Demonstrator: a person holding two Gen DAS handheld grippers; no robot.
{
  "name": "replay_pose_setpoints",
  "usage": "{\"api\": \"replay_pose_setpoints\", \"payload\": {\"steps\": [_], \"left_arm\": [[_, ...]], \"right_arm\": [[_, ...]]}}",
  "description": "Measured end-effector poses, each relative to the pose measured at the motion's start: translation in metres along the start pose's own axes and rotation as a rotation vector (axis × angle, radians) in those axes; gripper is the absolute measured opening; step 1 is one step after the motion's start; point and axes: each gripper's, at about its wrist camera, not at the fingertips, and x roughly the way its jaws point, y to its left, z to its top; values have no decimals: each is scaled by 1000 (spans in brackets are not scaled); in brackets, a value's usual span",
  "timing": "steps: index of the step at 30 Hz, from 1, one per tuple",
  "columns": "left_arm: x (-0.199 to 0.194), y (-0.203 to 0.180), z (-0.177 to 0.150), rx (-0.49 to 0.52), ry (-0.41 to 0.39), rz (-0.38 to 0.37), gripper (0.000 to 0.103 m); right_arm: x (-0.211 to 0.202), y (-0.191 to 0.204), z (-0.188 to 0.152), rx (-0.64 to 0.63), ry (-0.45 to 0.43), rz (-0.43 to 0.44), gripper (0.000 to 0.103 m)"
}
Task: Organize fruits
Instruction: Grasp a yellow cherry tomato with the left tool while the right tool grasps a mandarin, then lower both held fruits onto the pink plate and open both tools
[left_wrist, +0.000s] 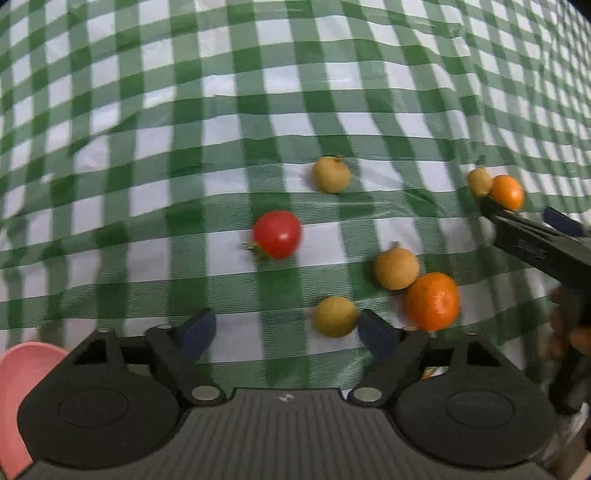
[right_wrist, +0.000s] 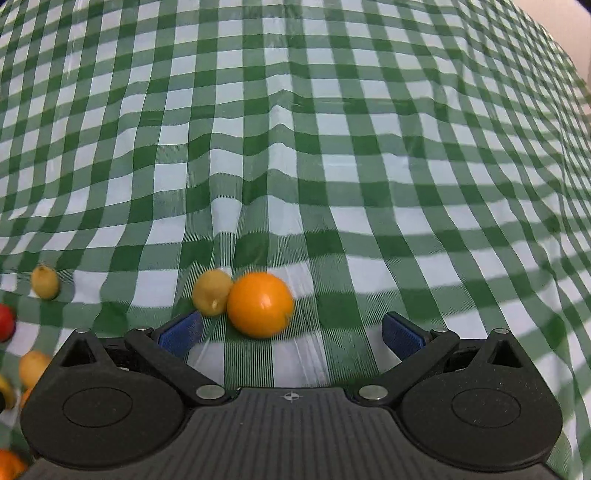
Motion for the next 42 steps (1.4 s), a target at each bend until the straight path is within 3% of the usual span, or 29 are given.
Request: {"api": "replay_pose_setpoints", "payload": {"steps": [1, 2, 3, 4, 6, 12, 22, 27, 34, 42], "left_arm": [[0, -1, 0, 5, -3, -25, 67], [-1, -2, 0, 13, -15, -56, 43], [-3, -4, 0, 25, -30, -103, 28], [-5, -5, -1, 29, -30, -118, 28], [-6, -9, -2, 34, -35, -117, 27], [-22, -13, -14, 43, -80, -145, 27], [-106, 4, -55, 20, -167, -122, 27], [-155, 31, -97, 6, -177, -76, 27], [-224, 85, -169, -86, -196, -21, 27], [-261, 131, -246, -196, -224, 7, 27]], "right_arm": [[3, 2, 0, -20, -5, 1, 95], [5, 4, -1, -49, -8, 4, 84], [4, 7, -1, -76, -28, 2, 58], [0, 10, -2, -102, -45, -3, 40], [-5, 9, -3, -96, -45, -23, 40], [-44, -18, -14, 88, -42, -40, 40], [-149, -19, -25, 186, -133, 21, 40], [-215, 11, -31, 177, -137, 140, 40], [-292, 87, -67, 125, -17, 392, 40], [-356, 154, -94, -20, 12, 506, 40]]}}
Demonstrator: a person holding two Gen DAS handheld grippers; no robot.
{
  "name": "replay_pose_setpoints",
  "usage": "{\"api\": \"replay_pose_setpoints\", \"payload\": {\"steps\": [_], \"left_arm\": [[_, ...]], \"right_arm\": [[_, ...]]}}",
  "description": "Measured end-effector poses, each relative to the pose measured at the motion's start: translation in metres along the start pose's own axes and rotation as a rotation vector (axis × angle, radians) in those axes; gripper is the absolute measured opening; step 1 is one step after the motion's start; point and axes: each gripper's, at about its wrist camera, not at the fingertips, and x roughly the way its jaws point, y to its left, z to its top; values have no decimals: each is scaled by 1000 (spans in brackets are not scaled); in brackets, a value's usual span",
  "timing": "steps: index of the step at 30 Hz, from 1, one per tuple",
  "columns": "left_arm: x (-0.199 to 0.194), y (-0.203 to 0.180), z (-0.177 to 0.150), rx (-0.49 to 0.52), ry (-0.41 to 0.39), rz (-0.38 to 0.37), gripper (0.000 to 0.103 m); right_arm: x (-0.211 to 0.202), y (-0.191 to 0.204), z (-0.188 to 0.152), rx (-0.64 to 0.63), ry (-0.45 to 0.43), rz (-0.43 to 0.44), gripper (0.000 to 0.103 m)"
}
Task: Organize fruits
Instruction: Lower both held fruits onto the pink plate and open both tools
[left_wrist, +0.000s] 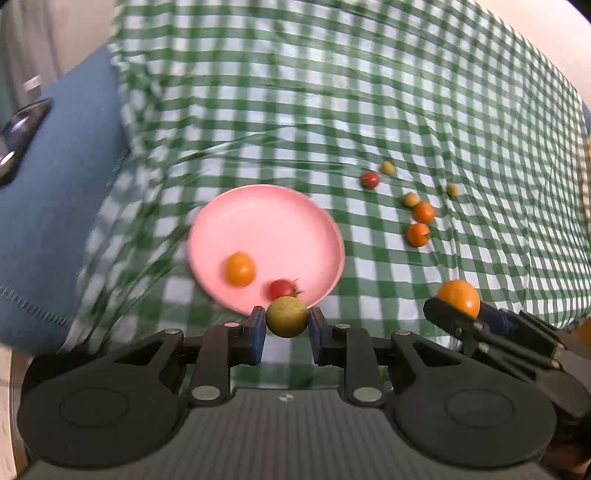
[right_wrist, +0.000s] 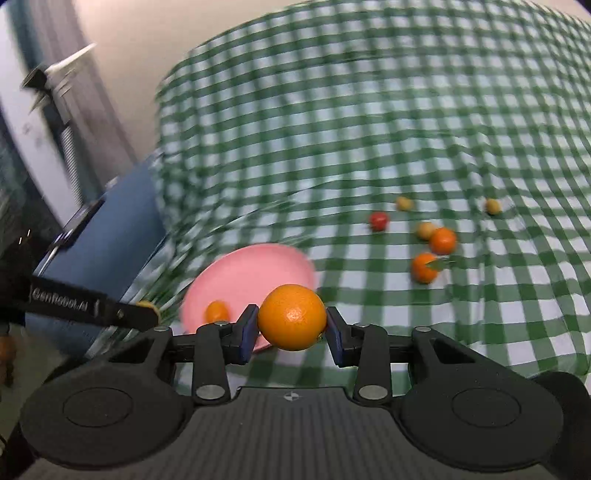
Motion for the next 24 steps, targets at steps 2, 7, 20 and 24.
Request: {"api": "replay_pose_setpoints", "payload": {"steps": [2, 7, 20, 24], "left_arm": [[-10, 8, -10, -20, -23, 2, 27], [-40, 25, -28, -36, -92, -6, 27], [-72, 47, -41, -90, -180, -43, 27], [-72, 52, -40, -102, -183, -47, 27]], "right_arm": [[-8, 14, -2, -46, -11, 3, 40], [-30, 34, 0, -95, -69, -23, 40], [-46, 55, -8, -153, -86, -48, 40], [-45, 54, -8, -163, -76, -54, 40]]}}
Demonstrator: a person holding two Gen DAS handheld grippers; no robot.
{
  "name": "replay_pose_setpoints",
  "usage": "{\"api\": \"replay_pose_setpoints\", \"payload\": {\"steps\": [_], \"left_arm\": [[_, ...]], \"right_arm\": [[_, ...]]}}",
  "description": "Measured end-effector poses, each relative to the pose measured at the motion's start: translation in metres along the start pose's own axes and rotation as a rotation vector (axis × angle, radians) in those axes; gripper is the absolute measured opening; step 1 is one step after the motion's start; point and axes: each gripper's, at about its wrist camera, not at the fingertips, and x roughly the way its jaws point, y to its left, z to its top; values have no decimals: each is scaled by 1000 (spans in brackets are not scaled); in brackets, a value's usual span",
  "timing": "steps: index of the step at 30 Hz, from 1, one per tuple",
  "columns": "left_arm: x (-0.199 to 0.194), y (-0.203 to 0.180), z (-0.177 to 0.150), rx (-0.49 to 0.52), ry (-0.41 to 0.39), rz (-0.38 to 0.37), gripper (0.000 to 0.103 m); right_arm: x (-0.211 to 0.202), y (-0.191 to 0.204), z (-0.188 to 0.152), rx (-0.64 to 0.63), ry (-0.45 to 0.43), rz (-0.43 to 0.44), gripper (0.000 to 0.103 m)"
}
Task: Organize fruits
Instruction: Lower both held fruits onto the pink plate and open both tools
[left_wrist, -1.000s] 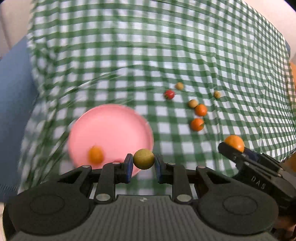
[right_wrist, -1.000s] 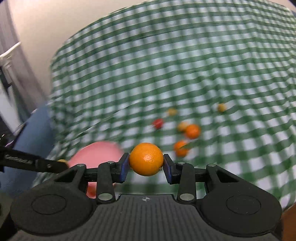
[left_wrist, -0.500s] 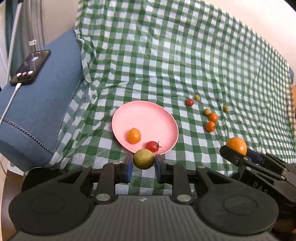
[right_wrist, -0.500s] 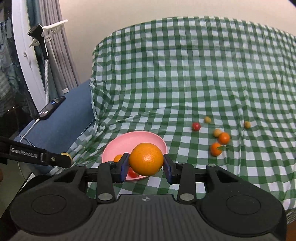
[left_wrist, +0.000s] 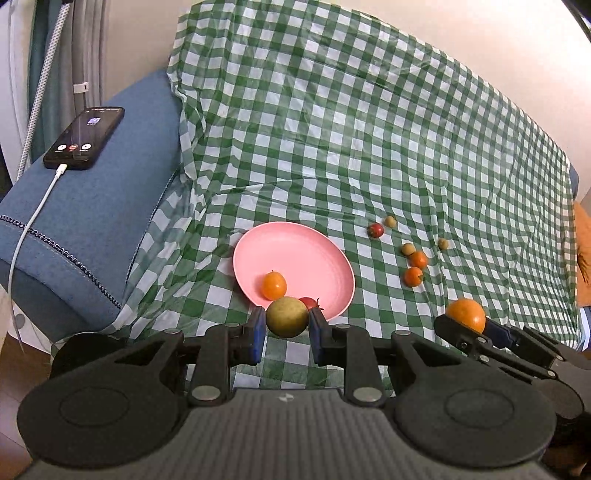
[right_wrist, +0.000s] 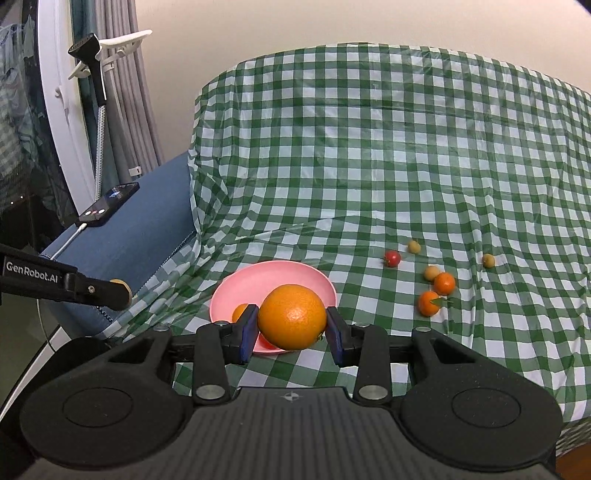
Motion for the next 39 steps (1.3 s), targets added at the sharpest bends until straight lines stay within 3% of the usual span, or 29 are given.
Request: {"api": "replay_pose_setpoints", "payload": {"steps": [16, 39], "left_arm": [[42, 1, 21, -4, 36, 7, 27], [229, 3, 62, 61, 245, 109, 27]], "right_arm": [[37, -6, 1, -14, 59, 3, 40], [194, -10, -4, -46, 236, 23, 40]]}}
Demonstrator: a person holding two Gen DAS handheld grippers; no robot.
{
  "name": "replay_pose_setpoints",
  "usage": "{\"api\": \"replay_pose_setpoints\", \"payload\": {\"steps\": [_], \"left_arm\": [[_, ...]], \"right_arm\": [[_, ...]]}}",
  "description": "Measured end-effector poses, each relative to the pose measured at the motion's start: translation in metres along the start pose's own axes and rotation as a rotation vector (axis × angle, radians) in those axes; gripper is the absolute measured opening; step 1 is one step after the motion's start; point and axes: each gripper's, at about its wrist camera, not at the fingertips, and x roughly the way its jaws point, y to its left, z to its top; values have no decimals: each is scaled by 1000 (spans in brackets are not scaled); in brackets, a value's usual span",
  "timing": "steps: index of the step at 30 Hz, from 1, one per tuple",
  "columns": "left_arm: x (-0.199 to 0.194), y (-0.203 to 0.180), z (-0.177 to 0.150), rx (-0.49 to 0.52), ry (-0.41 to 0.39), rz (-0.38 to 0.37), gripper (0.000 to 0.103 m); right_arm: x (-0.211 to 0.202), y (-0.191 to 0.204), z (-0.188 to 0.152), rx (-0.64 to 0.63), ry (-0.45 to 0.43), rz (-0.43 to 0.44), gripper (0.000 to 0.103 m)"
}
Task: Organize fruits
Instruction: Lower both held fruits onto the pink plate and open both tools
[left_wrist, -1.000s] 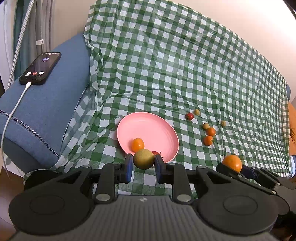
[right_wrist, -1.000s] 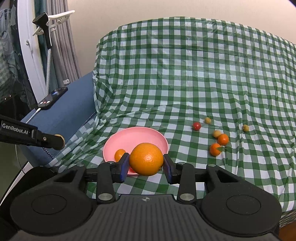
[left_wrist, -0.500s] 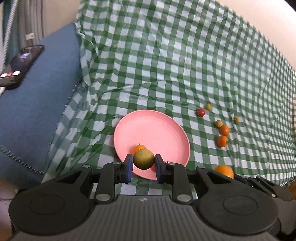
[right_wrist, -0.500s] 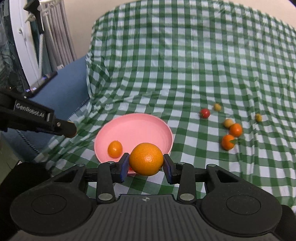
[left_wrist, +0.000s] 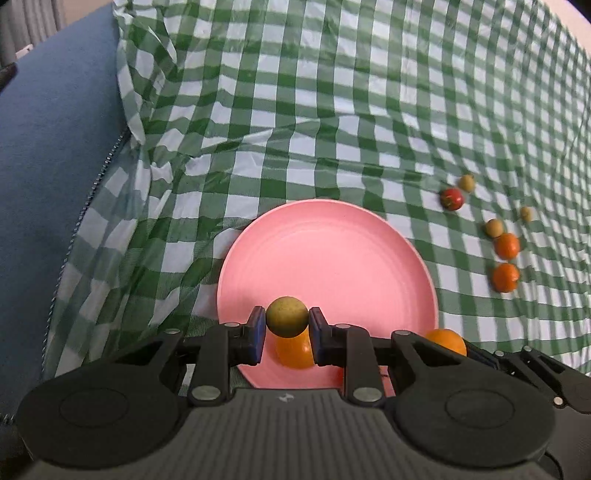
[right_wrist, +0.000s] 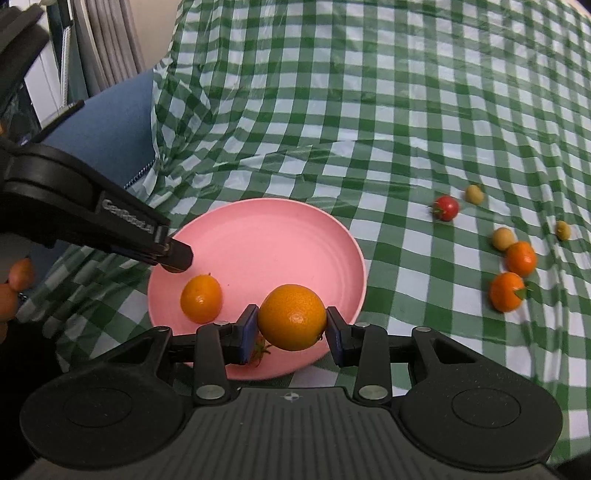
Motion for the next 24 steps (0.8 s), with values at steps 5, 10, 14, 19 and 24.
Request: {"api": "replay_pose_setpoints", "payload": {"steps": [5, 10, 14, 19, 24], "left_arm": [[25, 1, 6, 6, 31, 29, 28], [25, 0, 13, 21, 36, 21, 81], [-9, 1, 6, -11, -55, 44, 103], [-46, 6, -27, -33, -31, 92, 103], [-85, 17, -76, -105, -24, 164, 103]], "right_arm": [[23, -7, 1, -2, 44, -13, 40], [26, -9, 8, -8, 24, -23, 65], [5, -9, 14, 9, -2, -44, 87], [-38, 5, -1, 43, 25, -48, 97], [-84, 23, -25, 40, 21, -41, 99]]}}
